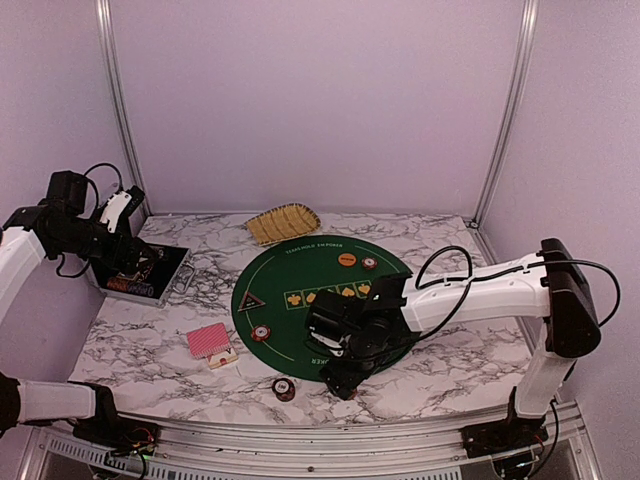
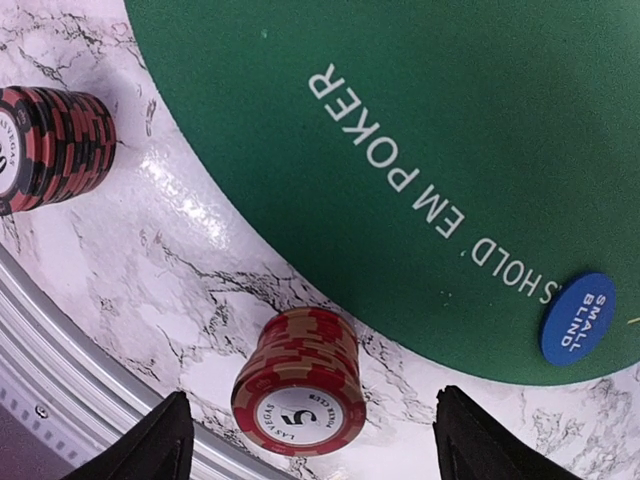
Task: Distribute texas hold em gaming equipment
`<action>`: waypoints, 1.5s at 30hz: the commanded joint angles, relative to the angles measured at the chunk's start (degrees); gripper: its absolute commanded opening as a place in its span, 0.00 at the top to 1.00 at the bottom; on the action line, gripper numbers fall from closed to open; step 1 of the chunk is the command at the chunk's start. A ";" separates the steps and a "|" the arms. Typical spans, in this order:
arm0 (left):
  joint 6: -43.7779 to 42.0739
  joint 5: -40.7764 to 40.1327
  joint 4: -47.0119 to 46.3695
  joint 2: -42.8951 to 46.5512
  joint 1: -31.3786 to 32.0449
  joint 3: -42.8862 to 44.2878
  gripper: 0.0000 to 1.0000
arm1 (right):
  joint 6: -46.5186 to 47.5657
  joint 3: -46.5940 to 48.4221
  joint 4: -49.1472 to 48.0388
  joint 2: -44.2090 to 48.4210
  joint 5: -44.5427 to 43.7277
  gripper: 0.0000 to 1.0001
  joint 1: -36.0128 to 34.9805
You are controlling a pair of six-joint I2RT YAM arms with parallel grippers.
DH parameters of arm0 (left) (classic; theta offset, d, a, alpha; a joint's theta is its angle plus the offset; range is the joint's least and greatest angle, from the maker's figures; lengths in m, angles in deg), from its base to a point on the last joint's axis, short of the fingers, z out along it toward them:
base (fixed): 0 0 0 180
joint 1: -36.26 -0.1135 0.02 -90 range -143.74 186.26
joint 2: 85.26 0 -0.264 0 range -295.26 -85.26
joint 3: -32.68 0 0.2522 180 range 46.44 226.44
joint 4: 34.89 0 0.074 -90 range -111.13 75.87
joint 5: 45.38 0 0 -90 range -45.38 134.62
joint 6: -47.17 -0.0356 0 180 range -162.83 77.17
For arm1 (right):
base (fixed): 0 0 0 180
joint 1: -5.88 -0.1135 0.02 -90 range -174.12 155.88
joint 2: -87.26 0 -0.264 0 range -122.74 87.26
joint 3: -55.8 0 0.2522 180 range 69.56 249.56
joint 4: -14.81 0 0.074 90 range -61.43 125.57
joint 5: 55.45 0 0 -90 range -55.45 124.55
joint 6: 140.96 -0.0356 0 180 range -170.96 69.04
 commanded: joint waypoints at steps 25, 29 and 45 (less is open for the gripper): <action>0.40 0.94 2.12 -0.52 -0.13 0.88 0.01 | 1.05 -0.26 -3.85 -2.18 0.32 0.42 0.06; 0.33 1.04 2.12 -0.52 -0.07 0.97 0.01 | 0.96 -0.59 -3.76 -2.01 0.34 0.45 0.08; 0.34 0.76 2.30 -0.18 -0.07 0.97 0.01 | 0.70 -1.13 -3.28 -1.04 0.49 0.54 0.02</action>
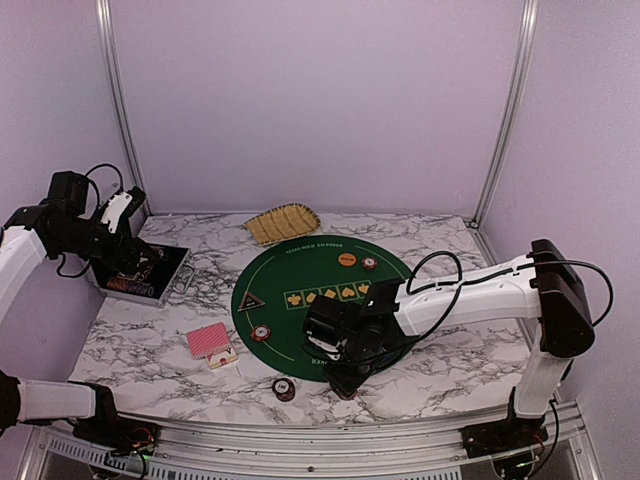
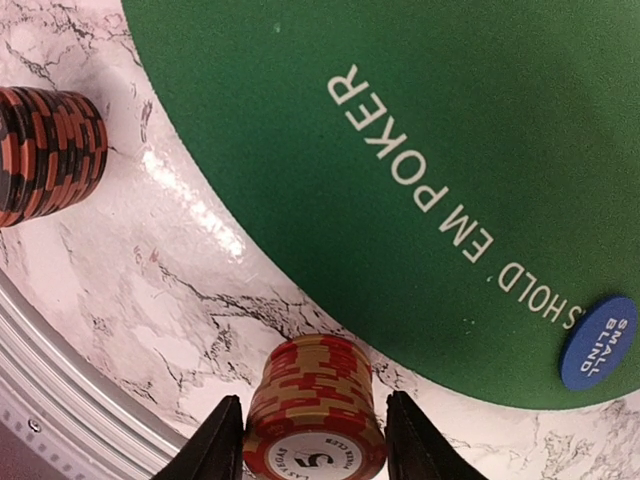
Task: Distribute texas hold em gaming equipment
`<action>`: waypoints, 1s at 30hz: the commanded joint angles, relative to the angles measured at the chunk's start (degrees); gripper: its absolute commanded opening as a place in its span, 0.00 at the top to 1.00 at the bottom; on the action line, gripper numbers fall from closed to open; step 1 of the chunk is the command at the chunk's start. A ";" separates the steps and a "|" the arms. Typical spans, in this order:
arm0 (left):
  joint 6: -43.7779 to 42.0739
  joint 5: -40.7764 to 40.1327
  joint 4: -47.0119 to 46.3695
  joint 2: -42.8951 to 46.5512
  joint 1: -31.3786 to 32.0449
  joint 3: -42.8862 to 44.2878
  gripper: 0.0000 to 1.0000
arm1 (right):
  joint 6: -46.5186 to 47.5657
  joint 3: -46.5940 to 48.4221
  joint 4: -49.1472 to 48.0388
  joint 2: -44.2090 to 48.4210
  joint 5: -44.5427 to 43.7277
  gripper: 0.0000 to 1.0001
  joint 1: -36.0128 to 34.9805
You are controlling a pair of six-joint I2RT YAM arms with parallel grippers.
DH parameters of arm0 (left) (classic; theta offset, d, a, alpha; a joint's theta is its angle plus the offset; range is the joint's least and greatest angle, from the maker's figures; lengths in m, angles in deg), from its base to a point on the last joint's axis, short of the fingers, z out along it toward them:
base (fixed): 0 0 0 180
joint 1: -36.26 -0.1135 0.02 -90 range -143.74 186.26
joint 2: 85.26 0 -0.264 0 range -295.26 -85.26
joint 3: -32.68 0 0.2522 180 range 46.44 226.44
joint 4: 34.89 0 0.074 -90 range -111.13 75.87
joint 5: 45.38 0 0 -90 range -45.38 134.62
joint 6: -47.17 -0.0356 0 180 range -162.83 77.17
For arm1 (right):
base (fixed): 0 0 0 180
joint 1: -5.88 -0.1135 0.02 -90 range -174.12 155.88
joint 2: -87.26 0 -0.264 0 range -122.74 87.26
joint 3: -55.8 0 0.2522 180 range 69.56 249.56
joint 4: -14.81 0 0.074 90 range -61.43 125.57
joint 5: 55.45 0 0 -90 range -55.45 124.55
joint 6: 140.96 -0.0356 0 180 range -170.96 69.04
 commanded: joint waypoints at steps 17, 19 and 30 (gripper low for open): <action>0.24 0.36 2.13 0.18 -0.08 1.13 0.01 | 0.93 5.65 5.08 4.05 -2.64 0.79 2.26; 0.29 0.36 2.14 0.18 -0.07 1.15 0.01 | 1.25 5.82 5.42 5.43 -3.03 0.79 4.36; 0.45 0.49 2.32 0.44 -0.13 1.67 0.01 | 4.05 1.33 2.68 9.64 -7.82 0.79 20.66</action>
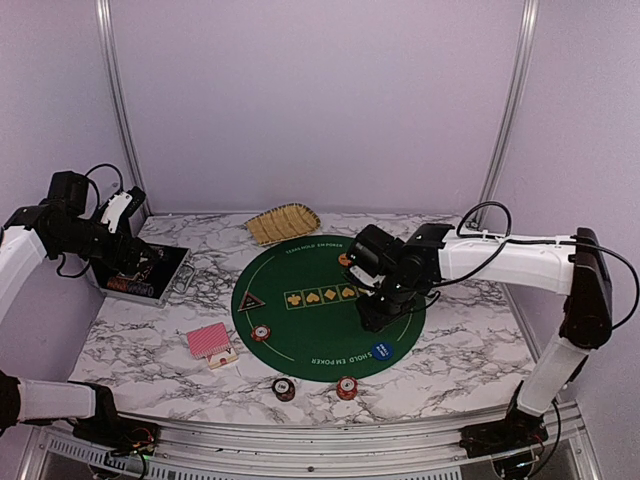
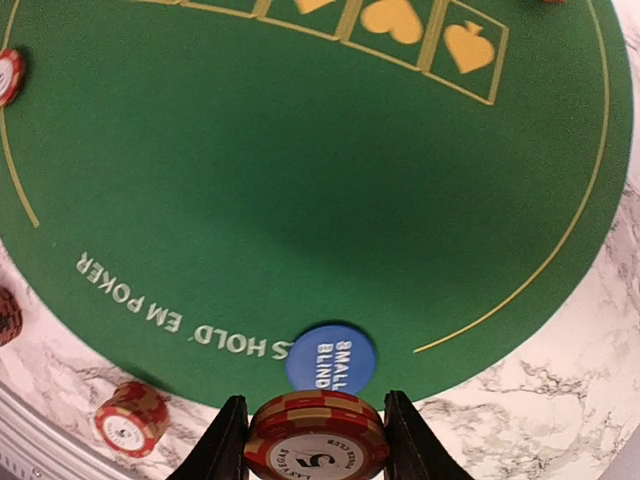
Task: Distribute texas hold em gaming equipment
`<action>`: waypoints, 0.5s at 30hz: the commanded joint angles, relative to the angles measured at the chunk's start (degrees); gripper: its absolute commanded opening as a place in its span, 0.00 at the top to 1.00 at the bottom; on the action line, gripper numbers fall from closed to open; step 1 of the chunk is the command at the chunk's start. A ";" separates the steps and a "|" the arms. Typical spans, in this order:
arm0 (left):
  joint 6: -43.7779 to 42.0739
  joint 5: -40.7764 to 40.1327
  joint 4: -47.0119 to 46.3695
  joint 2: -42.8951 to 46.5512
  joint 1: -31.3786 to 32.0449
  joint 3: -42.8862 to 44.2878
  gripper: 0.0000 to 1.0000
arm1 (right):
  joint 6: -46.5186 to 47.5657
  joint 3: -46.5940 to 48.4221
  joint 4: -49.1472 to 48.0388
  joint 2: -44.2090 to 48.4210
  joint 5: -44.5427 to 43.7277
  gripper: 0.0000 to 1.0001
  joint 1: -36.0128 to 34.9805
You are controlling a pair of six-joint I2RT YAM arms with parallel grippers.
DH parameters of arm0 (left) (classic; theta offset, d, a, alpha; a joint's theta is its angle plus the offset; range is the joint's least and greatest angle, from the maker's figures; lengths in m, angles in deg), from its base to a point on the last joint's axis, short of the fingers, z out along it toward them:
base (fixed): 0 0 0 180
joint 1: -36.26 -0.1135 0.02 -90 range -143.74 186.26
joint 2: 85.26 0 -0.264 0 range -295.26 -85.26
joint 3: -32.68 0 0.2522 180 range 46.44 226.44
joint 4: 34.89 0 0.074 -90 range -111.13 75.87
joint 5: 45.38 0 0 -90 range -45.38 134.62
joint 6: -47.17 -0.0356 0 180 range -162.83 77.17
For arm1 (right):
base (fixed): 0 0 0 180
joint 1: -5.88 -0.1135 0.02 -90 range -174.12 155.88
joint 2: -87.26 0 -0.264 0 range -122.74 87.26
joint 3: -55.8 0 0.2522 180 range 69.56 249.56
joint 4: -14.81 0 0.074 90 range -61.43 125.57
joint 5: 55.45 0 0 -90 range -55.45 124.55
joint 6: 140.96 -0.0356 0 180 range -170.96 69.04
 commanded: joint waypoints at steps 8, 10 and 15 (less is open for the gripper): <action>0.42 0.52 2.54 0.45 -0.08 2.17 0.01 | 3.14 -9.58 -9.63 0.92 -0.53 0.79 13.18; 0.31 0.41 2.62 0.40 -0.07 2.18 0.01 | 3.35 -11.11 -11.38 0.35 0.17 0.79 14.39; 0.31 0.52 2.71 0.27 -0.07 2.35 0.01 | 3.90 -13.02 -14.35 -1.29 1.36 0.79 16.04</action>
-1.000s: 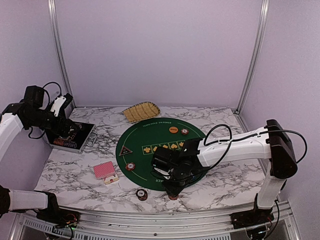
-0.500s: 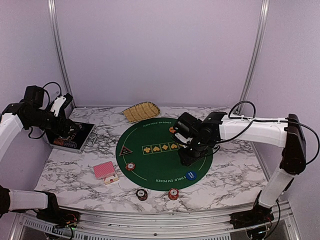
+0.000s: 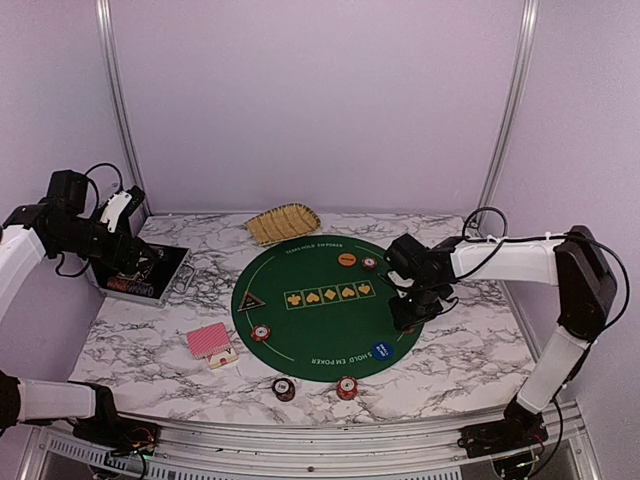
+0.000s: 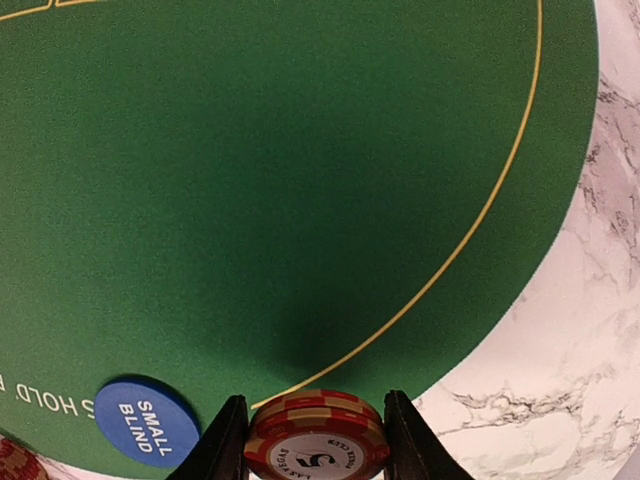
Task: Distribute texas hold em gaming equipment
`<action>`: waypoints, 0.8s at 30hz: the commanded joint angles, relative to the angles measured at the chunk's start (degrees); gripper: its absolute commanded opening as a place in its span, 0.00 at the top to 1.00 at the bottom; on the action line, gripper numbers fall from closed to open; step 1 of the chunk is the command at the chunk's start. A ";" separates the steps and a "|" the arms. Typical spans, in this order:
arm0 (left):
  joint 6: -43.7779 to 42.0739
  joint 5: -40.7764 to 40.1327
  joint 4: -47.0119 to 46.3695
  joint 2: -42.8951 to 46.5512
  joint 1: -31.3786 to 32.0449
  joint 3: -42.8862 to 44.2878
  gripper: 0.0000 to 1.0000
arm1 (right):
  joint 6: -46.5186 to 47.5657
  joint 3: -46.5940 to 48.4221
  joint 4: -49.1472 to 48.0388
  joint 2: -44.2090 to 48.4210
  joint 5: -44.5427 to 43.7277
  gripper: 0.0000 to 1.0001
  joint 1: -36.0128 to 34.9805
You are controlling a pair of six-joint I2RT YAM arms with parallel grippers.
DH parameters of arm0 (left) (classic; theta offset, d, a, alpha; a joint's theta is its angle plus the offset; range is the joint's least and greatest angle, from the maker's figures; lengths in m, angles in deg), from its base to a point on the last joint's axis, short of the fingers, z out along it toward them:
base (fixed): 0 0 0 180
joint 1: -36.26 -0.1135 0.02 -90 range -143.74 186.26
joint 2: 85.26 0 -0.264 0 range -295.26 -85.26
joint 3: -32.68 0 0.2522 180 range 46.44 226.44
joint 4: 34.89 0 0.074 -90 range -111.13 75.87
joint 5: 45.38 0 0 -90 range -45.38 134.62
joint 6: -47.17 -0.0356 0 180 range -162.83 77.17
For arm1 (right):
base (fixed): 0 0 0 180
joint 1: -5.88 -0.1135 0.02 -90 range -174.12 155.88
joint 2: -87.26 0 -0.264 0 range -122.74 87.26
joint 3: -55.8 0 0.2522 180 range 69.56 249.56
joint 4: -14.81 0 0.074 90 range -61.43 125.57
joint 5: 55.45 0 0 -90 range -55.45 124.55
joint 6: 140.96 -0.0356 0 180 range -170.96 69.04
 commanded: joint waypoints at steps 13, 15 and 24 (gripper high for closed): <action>-0.36 0.01 2.03 0.47 -0.14 1.13 0.01 | 0.80 -5.04 -7.48 -2.07 3.38 0.80 1.36; -0.30 0.10 2.04 0.38 -0.07 1.13 0.01 | 0.70 -5.84 -7.71 -1.52 3.46 0.80 1.32; -0.29 0.03 2.03 0.47 -0.09 1.13 0.01 | 0.75 -5.77 -7.58 -2.52 3.49 0.54 1.31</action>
